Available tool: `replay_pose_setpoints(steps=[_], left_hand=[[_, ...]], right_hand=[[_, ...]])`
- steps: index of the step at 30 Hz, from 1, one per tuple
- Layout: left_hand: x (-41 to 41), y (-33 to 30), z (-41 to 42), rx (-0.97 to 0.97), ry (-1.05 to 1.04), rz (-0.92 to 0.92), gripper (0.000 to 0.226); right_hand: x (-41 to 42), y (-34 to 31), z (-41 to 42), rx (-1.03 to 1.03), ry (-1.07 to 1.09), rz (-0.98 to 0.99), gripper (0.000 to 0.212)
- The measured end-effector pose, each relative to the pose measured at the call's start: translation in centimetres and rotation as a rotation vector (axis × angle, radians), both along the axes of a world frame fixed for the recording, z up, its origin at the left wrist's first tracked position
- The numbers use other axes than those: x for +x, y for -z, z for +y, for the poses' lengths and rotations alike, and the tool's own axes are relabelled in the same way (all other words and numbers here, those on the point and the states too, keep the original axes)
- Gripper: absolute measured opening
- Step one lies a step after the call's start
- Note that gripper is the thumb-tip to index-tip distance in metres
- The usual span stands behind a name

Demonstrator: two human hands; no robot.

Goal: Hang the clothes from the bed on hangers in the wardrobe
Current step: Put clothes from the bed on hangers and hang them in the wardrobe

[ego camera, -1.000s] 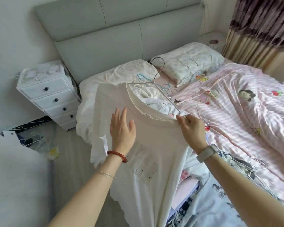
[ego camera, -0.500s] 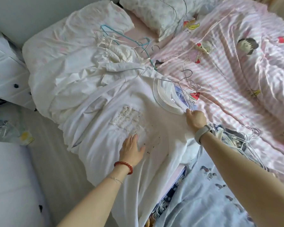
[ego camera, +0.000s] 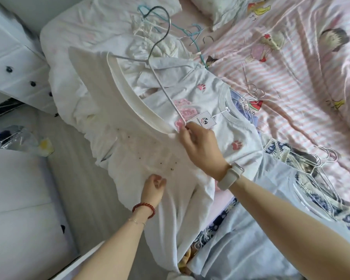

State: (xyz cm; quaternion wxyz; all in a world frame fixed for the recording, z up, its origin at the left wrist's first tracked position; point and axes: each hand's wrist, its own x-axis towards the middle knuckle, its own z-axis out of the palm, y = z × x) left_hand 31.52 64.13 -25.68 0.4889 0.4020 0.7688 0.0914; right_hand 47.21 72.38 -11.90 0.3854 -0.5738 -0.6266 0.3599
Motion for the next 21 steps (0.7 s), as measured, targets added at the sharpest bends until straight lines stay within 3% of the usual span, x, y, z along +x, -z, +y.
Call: replay_pose_setpoints(steps=[3,5,7,10,13,17,19,21], left_hand=[[-0.5,-0.9,-1.8,0.023,-0.145,-0.173,0.057],[-0.6,-1.0,-3.0,0.012,-0.154,-0.14,0.062],[-0.3,-0.9,-3.7,-0.032,-0.136,-0.079,0.057],[0.3,0.2,-4.2,-0.085,0.074,0.014,0.038],[0.8,1.1,-4.9,0.002,0.087,0.049,0.02],[-0.8,-1.9,-5.6,0.195,-0.391,0.002,0.012],[-4.0,-4.1,-4.8,0.397,-0.624,0.07,0.015],[-6.9,-6.8,-2.8,0.638,-0.706,0.189,0.016]], right_hand=[[-0.2,-1.4,0.6,-0.037,0.14,0.052,0.046],[0.5,-1.9,0.8,-0.049,0.234,0.032,0.046],[1.6,-2.2,0.4,-0.064,0.305,0.019,0.044],[3.2,-2.3,-0.8,-0.072,0.413,-0.049,0.043],[4.0,-1.7,-2.0,-0.094,0.517,-0.111,0.044],[3.6,-0.8,-2.9,-0.161,0.519,-0.177,0.043],[3.5,-0.7,-2.9,-0.167,0.479,-0.183,0.043],[3.9,-0.5,-2.6,-0.134,0.454,-0.209,0.044]])
